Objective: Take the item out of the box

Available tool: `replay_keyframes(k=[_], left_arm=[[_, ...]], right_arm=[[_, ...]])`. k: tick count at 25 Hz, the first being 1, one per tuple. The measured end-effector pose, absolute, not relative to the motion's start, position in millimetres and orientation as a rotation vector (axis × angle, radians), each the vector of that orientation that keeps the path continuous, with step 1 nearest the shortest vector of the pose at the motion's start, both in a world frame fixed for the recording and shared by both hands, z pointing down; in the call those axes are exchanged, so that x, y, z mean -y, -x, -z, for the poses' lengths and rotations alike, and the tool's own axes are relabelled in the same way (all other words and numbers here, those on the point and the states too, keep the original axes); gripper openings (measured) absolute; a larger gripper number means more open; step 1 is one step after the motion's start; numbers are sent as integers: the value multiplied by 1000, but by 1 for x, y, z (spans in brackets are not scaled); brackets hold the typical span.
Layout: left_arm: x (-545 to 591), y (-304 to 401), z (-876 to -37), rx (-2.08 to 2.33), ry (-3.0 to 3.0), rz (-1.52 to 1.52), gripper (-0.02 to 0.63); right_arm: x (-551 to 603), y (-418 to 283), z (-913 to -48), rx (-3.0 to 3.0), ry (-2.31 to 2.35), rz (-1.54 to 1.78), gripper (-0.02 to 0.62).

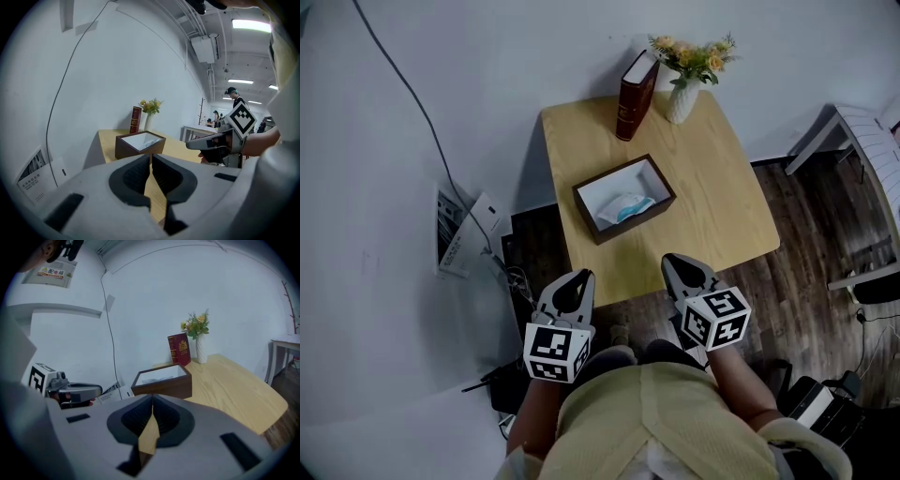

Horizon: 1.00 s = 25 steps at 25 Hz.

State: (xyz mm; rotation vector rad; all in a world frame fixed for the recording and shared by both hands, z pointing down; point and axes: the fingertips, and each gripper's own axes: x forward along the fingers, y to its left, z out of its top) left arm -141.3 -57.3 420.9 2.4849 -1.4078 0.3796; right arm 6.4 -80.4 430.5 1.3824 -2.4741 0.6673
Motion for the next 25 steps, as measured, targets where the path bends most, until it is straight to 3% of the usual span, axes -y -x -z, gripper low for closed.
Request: replay_keyframes(k=[25], left_arm=[[123,109,-416,1260,-2607,-600,34]], right_arm=[[146,-14,-424,2496,-1269,-704,29]])
